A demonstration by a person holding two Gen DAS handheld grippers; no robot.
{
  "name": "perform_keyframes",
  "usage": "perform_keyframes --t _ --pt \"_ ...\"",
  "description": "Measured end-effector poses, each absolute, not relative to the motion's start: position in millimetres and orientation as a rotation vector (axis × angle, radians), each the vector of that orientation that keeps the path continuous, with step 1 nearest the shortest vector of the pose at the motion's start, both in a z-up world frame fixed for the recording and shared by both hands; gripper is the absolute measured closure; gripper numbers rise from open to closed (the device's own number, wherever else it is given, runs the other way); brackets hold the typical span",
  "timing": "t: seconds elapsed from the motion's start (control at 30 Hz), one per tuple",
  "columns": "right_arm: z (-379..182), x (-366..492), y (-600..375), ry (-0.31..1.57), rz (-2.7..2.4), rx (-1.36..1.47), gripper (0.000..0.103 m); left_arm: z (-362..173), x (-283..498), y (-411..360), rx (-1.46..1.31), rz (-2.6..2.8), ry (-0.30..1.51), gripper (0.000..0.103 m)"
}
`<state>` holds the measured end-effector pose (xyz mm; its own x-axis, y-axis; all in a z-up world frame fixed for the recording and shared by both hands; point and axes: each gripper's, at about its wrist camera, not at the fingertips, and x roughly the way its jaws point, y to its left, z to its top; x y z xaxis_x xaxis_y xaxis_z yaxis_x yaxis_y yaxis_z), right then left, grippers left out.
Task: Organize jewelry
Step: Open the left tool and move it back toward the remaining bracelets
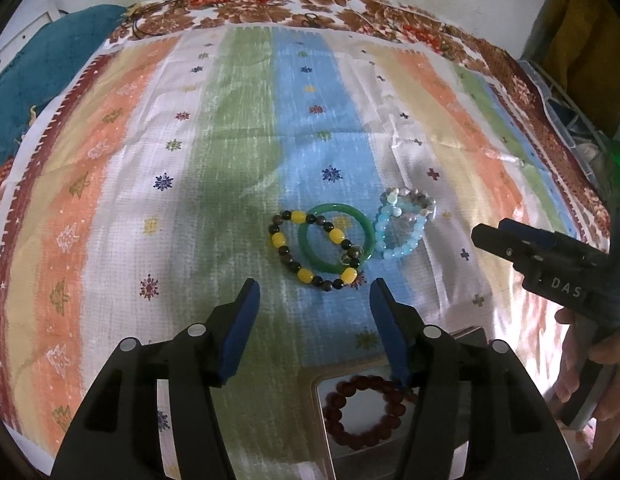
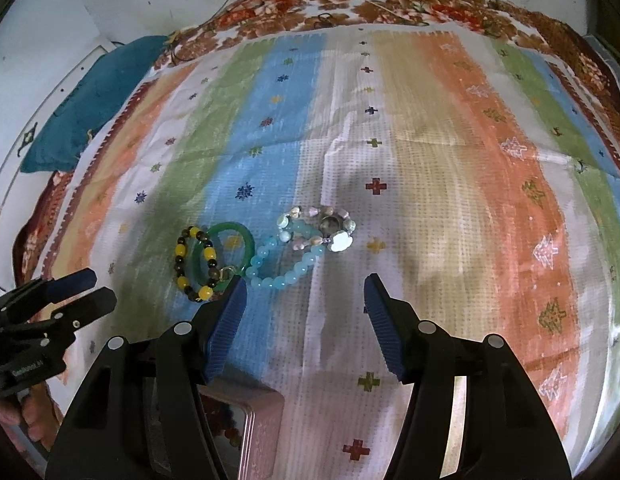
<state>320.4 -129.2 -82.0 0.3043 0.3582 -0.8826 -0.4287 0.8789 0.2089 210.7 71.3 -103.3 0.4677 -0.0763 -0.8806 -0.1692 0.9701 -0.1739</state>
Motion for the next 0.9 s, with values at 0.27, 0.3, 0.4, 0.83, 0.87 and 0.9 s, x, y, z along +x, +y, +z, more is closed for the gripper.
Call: perform_keyframes --t 0.27,0.3,0.4,0.83,0.87,0.9 --pt "-96 335 -126 1.181 0.507 -0.061 0.042 -105 221 78 -0.288 0.077 1.067 0.046" --pt "-98 337 -126 1.183 0.505 -0.061 0.042 -106 223 78 -0.283 0.08 1.072 0.046" --pt "-102 342 -126 1.188 0.496 -0.054 0.042 -111 226 75 -0.264 0.08 1.086 0.046" --pt "-124 360 -122 1.221 0.465 -0.05 0.042 -135 240 78 -0.26 0.101 1.142 0.046" --pt "-124 362 -122 1.221 0.464 -0.047 0.042 -138 241 78 -0.264 0.102 1.15 0.046" --pt "-125 363 -122 1.221 0.46 -0.044 0.042 -139 241 79 -0.265 0.103 1.155 0.046"
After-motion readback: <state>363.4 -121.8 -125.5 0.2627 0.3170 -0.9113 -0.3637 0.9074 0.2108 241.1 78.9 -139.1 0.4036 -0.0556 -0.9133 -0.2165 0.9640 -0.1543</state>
